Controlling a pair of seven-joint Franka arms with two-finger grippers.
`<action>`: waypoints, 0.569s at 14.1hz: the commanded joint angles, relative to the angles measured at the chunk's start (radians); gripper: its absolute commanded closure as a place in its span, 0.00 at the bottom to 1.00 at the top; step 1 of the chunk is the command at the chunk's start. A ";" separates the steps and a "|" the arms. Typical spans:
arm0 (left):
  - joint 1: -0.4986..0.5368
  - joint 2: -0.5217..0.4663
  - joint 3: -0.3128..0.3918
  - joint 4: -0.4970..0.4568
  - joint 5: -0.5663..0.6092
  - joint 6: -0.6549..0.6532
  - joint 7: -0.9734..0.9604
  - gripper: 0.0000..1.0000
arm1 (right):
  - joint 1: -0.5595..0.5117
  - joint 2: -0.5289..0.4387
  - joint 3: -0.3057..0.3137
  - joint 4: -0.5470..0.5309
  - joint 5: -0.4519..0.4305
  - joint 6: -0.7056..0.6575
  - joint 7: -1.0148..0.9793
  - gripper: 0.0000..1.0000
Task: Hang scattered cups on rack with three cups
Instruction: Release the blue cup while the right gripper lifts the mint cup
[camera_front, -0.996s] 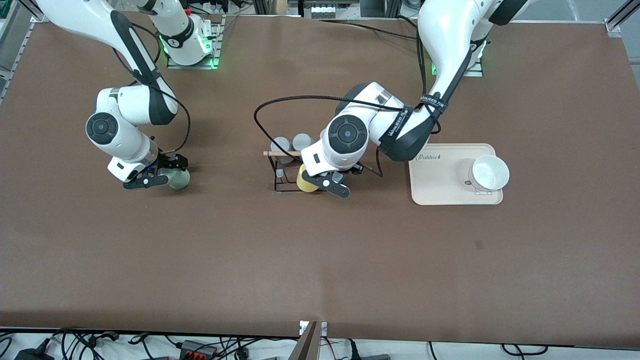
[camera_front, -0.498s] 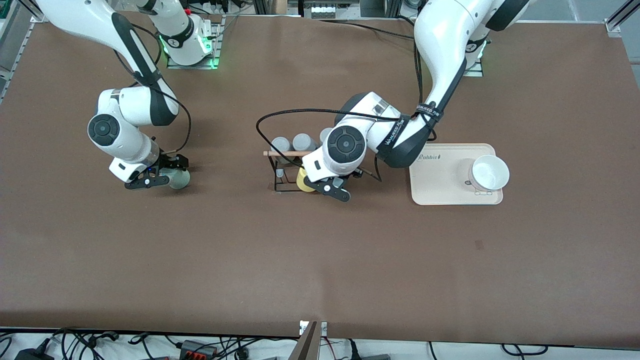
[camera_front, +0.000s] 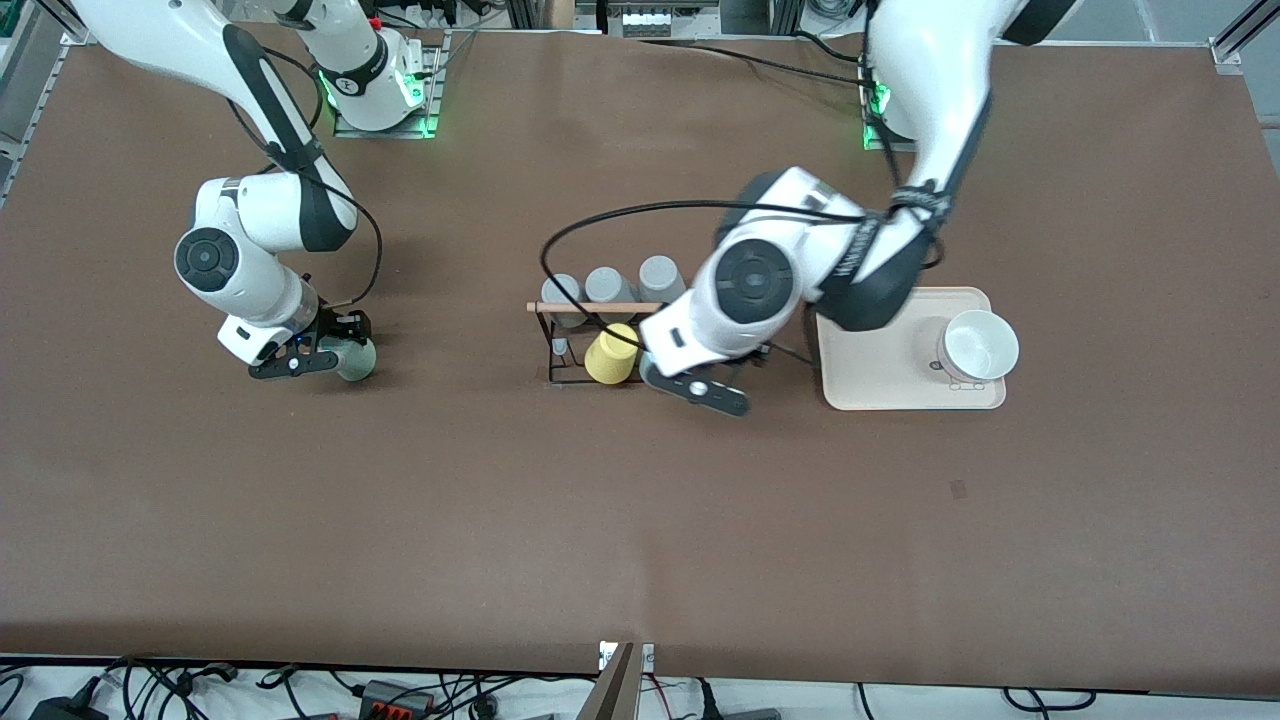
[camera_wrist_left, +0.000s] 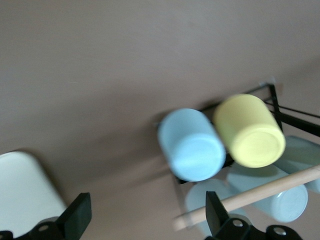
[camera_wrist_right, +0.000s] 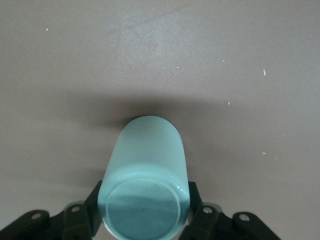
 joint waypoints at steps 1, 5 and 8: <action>0.119 -0.089 0.003 -0.027 0.009 -0.080 -0.010 0.00 | 0.009 -0.075 0.000 0.021 -0.013 -0.074 0.009 0.74; 0.299 -0.169 0.002 -0.028 0.135 -0.105 -0.001 0.00 | 0.073 -0.134 0.000 0.243 -0.004 -0.428 0.053 0.74; 0.379 -0.201 0.002 -0.024 0.166 -0.154 0.043 0.00 | 0.151 -0.123 0.000 0.426 0.007 -0.588 0.151 0.75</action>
